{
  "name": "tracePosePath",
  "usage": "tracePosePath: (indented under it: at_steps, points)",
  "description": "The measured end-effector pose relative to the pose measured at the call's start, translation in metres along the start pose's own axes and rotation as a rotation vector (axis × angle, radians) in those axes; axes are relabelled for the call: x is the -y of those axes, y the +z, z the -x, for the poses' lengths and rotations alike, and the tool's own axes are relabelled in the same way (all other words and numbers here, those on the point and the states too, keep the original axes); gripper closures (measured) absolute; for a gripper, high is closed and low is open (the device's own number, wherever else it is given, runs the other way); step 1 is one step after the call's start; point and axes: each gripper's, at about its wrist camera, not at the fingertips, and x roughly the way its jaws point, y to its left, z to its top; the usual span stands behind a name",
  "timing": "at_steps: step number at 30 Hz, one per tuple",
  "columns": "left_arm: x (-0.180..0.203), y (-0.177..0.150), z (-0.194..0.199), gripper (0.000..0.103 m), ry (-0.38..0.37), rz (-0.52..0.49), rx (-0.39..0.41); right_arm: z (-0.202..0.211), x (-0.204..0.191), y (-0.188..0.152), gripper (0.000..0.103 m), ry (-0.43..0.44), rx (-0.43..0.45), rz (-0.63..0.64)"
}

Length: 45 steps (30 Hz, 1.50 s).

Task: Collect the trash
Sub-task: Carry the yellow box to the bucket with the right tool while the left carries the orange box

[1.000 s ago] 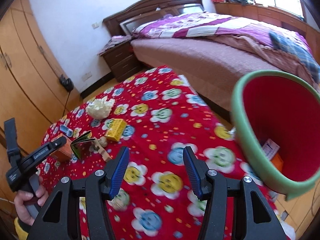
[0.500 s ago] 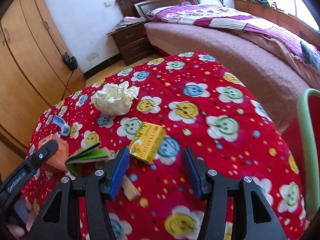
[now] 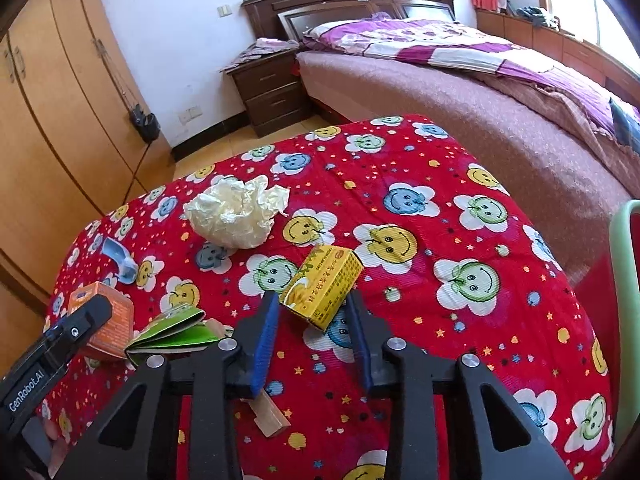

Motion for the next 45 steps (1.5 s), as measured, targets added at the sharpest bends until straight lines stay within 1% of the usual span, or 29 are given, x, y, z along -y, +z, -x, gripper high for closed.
tracePosePath:
  at_steps: [1, 4, 7, 11, 15, 19, 30, 40, 45]
  points:
    - [0.0, 0.0, 0.0, 0.048, -0.001, 0.002, 0.0, 0.002, 0.0, -0.001, 0.076, 0.004, 0.005, -0.001]
    - [0.001, 0.0, 0.0, 0.048, -0.003, 0.003, 0.0, 0.012, 0.001, -0.002, 0.08, 0.009, 0.026, 0.0]
    - [0.001, 0.0, 0.001, 0.049, -0.004, 0.002, 0.002, 0.023, 0.002, -0.005, 0.08, 0.012, 0.052, 0.008]
    - [0.004, -0.001, 0.004, 0.049, -0.013, -0.004, 0.002, 0.04, 0.007, -0.012, 0.08, 0.036, 0.073, -0.011]
    - [0.011, -0.002, 0.012, 0.049, -0.032, -0.018, 0.013, 0.061, 0.017, -0.02, 0.08, 0.057, 0.1, -0.037]
    - [0.021, -0.004, 0.021, 0.049, -0.043, -0.041, 0.022, 0.084, 0.031, -0.029, 0.08, 0.059, 0.131, -0.059]
    - [0.06, -0.011, 0.042, 0.049, -0.064, -0.127, 0.038, 0.143, 0.089, -0.054, 0.08, 0.01, 0.212, -0.157]
    - [0.1, -0.021, 0.058, 0.049, -0.108, -0.191, 0.04, 0.174, 0.136, -0.075, 0.08, -0.045, 0.257, -0.25]
    - [0.128, -0.028, 0.061, 0.049, -0.148, -0.229, 0.026, 0.182, 0.161, -0.08, 0.08, -0.069, 0.275, -0.299]
